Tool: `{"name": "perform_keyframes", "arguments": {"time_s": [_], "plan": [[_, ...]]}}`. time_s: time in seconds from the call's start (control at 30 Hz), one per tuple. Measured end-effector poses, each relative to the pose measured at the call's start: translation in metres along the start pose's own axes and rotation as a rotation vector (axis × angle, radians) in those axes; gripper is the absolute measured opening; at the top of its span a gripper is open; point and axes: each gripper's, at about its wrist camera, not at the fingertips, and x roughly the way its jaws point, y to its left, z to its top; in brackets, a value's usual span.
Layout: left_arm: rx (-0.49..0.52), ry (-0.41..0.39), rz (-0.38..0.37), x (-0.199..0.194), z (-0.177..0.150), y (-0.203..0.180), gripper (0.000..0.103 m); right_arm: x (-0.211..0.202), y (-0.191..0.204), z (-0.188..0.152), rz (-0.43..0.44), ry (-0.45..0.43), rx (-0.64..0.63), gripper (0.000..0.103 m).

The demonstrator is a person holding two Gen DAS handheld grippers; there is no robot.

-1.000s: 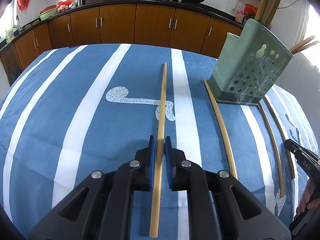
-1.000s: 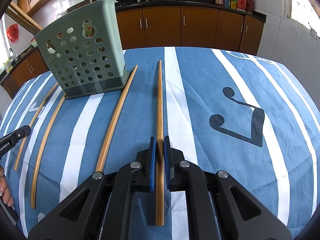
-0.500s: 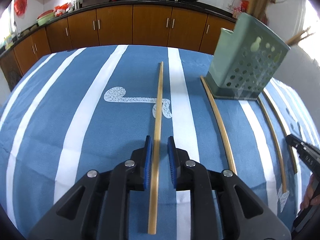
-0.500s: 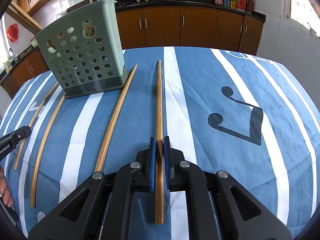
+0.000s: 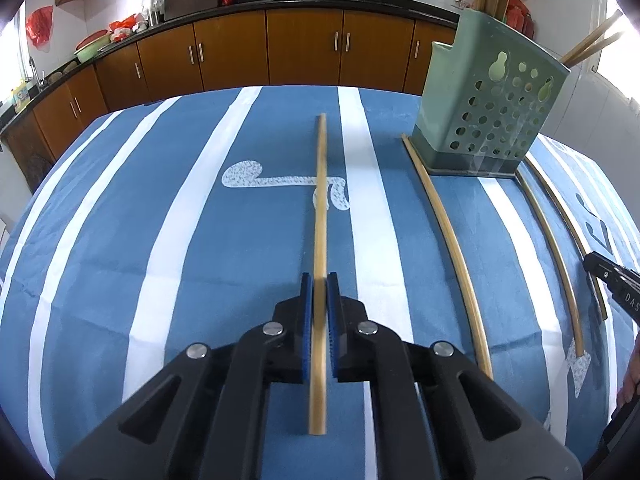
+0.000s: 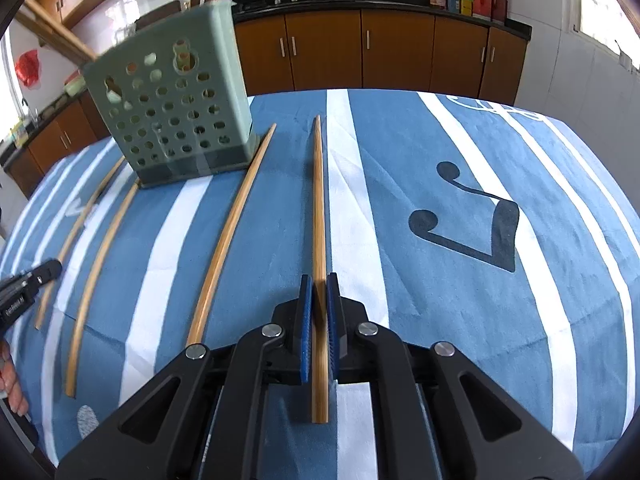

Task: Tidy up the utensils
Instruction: 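Lift both held chopsticks upright and lower them into the green holder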

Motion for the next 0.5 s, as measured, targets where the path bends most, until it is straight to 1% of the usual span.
{"name": "perform_keyframes", "arguments": {"time_s": [0.17,0.5], "plan": [[-0.026,-0.046,-0.021,-0.021,0.003,0.008,0.008,-0.025,-0.006,0.008,0.018,-0.083,0.019,0.008],[-0.061,-0.21,-0.066,-0.079,0.029,0.013,0.008,-0.068,-0.012,0.03,0.053,-0.241,0.054,0.008]]}}
